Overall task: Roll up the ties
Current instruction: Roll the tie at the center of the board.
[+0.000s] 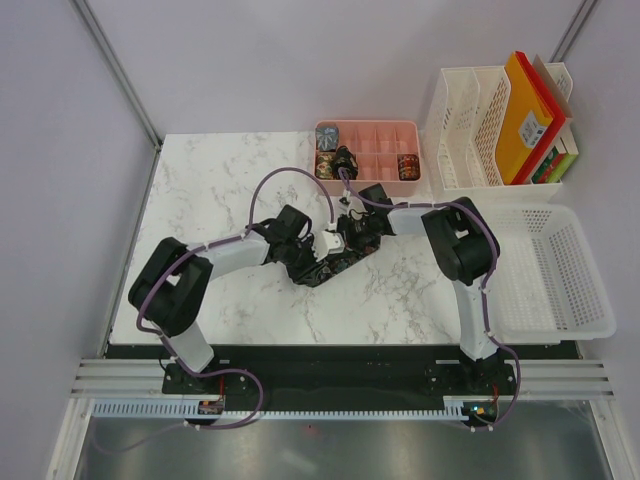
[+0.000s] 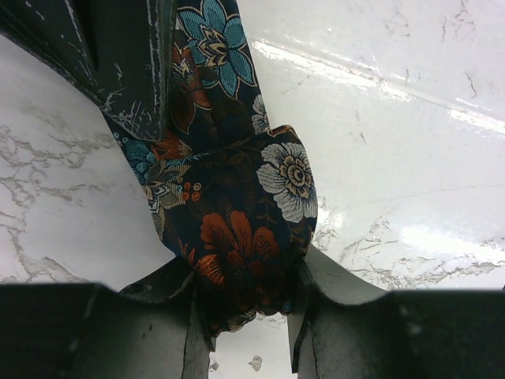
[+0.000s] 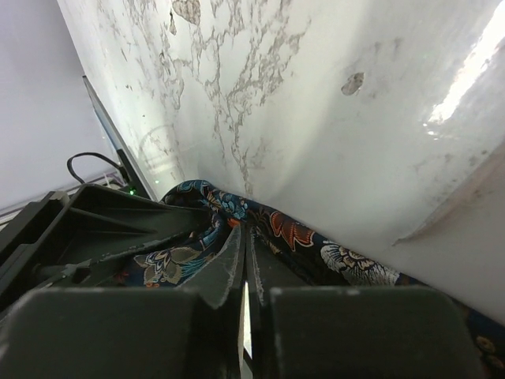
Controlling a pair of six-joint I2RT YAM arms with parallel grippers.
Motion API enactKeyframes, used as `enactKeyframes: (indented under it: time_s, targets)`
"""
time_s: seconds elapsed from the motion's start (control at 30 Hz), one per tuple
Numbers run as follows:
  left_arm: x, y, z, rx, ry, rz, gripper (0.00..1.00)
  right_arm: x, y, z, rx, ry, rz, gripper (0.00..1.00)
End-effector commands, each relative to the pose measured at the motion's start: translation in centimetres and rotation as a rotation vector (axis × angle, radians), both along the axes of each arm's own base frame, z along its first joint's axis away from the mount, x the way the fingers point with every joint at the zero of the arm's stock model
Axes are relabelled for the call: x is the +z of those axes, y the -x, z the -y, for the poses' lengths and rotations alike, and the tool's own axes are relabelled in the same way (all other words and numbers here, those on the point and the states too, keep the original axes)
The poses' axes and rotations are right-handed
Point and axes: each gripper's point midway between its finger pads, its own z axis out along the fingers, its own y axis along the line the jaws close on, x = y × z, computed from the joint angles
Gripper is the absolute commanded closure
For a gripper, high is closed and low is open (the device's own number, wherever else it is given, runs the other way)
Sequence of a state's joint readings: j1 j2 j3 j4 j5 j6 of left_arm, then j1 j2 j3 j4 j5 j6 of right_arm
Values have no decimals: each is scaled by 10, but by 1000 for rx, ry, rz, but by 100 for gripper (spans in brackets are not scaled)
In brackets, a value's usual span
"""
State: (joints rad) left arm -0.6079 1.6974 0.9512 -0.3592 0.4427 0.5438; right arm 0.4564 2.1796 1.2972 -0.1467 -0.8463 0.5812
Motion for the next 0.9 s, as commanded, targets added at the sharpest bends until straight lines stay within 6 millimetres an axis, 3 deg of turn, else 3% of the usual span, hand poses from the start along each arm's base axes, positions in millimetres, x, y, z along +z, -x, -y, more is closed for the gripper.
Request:
enactKeyframes:
  time_s: [0.0,0.13,0.17,0.27,0.67,0.87]
  targets:
    - [-29,24,-30,-5,-165,-111,93,-11,-7,10,-34,50,42,87]
    - [-33,22,-33,8,-184,-111,93,28,-4,6,-21,-37,68,70]
    - [-33,22,-32,11,-182,-113,93,30,2,6,-16,-48,59,60]
    - [-33,22,-32,10,-180,-113,92,43,7,4,-18,-91,47,50]
    - [-32,22,-30,1,-169,-114,90,58,33,-4,60,-179,14,45]
    - [-34,24,-30,-3,-171,-120,89,66,31,-11,70,-231,33,39]
